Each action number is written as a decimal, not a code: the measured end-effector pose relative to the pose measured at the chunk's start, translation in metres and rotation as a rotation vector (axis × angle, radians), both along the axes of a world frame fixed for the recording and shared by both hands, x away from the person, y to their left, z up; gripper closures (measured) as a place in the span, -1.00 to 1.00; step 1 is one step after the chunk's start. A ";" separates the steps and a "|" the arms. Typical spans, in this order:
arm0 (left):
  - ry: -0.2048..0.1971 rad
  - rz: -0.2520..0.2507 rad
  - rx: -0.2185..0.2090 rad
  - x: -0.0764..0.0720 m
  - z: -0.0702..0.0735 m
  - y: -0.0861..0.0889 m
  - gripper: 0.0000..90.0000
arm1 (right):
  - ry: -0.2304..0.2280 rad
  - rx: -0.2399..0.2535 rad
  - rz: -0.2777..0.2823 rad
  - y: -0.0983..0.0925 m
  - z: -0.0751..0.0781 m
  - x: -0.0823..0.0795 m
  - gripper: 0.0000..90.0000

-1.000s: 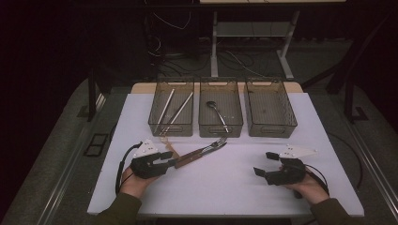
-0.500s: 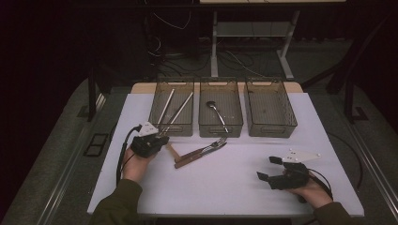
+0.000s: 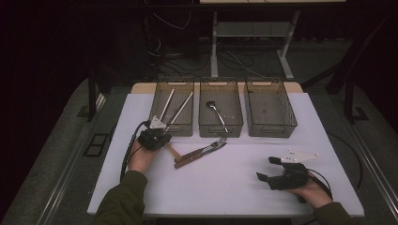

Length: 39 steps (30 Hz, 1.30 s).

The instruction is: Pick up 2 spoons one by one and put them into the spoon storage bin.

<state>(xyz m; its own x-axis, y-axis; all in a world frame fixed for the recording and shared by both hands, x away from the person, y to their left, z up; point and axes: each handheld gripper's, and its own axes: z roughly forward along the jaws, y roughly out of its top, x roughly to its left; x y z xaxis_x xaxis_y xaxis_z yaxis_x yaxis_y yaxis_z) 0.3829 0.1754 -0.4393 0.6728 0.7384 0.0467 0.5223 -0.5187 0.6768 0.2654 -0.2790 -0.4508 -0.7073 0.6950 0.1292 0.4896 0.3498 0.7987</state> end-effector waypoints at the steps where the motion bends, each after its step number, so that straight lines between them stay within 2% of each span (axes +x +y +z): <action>1: 0.001 0.000 0.006 0.000 -0.001 0.000 0.99 | 0.000 0.000 0.001 0.000 0.000 0.000 -0.59; 8: 0.029 0.001 0.038 -0.003 -0.002 0.000 0.99 | -0.001 0.000 0.004 0.000 0.000 0.000 -0.59; 18: 0.058 0.014 0.047 -0.010 0.001 0.008 0.99 | -0.003 -0.001 0.007 0.000 0.001 -0.001 -0.59; 29: 0.093 0.013 0.057 -0.029 0.004 0.019 0.99 | 0.005 -0.004 0.013 0.001 0.000 -0.001 -0.59; 35: 0.118 -0.002 0.051 -0.041 0.005 0.026 0.99 | 0.006 -0.004 0.016 0.002 0.000 -0.001 -0.59; 39: 0.135 0.007 0.014 -0.050 0.004 0.030 0.99 | 0.005 -0.004 0.016 0.002 0.001 -0.001 -0.59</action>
